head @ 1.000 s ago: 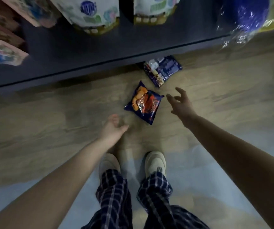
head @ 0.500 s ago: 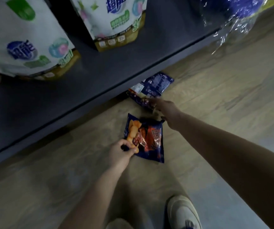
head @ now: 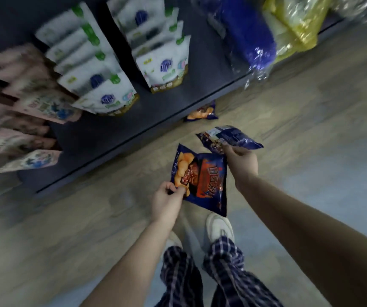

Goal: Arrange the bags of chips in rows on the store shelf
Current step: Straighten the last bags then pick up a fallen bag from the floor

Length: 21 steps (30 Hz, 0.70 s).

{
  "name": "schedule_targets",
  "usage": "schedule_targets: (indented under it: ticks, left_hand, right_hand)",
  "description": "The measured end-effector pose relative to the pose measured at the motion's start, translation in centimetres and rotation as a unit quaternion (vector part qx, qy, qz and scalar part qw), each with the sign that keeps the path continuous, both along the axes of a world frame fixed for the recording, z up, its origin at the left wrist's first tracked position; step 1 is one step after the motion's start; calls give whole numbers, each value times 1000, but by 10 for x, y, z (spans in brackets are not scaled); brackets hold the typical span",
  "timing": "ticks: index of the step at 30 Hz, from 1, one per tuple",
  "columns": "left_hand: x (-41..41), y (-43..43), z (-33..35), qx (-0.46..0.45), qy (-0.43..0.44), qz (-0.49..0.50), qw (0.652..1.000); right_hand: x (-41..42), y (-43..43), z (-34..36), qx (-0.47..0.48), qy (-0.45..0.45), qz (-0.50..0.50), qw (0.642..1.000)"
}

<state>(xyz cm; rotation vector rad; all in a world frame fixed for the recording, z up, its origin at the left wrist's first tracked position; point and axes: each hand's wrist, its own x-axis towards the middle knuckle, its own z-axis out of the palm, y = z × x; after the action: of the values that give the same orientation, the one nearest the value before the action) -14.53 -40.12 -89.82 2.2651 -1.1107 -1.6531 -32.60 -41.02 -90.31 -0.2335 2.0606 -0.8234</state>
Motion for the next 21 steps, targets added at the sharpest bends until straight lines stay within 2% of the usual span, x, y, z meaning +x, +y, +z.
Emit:
schedule_targets:
  ticks: [6,14,18,21]
  left_hand:
    - [-8,5,153,-26,15,27,999]
    - [11,14,340,-138,6,47,989]
    - [19,21,422,-204,8,65,977]
    - [13,21,471,-248,12,115,962]
  right_hand:
    - [-13,7,161,-48,40,29,998]
    - [-16,22,380,-151,88,59,983]
    - [-18,32,468,-217,96,87,967]
    - [-25,28,527,-265,95,117,952]
